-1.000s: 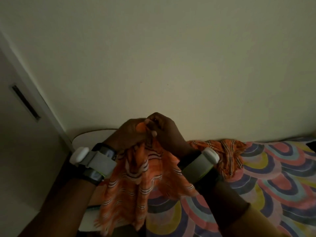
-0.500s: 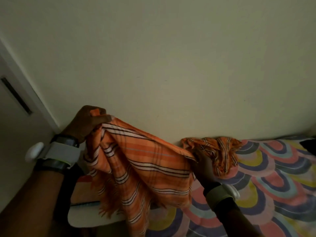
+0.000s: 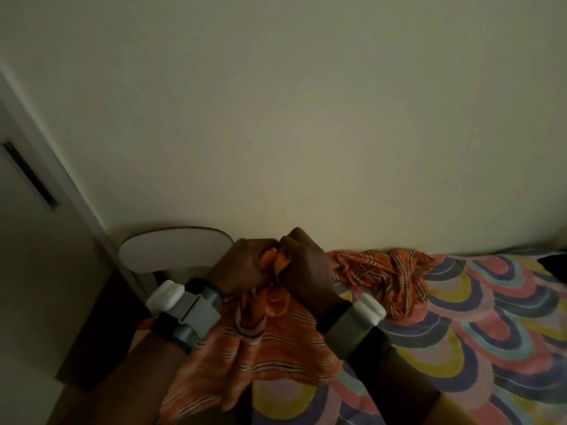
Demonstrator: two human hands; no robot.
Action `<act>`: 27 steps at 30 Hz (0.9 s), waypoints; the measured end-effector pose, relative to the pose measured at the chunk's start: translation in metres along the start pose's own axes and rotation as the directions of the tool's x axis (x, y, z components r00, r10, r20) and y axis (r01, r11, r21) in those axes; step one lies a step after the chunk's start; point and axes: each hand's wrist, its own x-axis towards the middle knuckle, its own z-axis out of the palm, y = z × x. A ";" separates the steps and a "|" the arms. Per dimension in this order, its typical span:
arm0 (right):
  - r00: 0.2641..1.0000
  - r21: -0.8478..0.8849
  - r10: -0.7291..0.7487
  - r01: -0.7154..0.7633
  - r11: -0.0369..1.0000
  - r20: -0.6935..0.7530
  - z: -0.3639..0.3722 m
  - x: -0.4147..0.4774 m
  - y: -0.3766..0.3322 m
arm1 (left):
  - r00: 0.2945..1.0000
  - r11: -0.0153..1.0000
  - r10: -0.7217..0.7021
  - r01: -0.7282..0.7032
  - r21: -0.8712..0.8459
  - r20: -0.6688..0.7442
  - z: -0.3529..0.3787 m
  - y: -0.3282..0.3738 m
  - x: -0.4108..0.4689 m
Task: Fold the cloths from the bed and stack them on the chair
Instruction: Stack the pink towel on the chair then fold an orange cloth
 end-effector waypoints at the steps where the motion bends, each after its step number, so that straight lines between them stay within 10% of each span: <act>1: 0.999 0.014 0.032 -0.032 0.999 0.010 0.001 0.001 -0.001 | 1.000 0.999 0.029 -0.030 0.029 0.003 0.000 0.000 0.002; 7: 0.965 0.094 0.259 -0.262 0.960 0.044 -0.002 -0.009 0.036 | 0.996 0.997 0.052 -0.048 0.059 -0.072 -0.015 -0.020 0.001; 18: 0.960 0.174 0.232 -0.259 0.950 0.158 -0.002 0.000 0.034 | 1.000 0.998 0.023 -0.023 -0.053 0.000 0.010 -0.018 0.010; 27: 0.774 0.050 0.599 -0.620 0.783 0.206 -0.017 -0.095 0.139 | 0.788 0.973 -0.115 0.213 0.093 -0.605 -0.075 -0.077 -0.019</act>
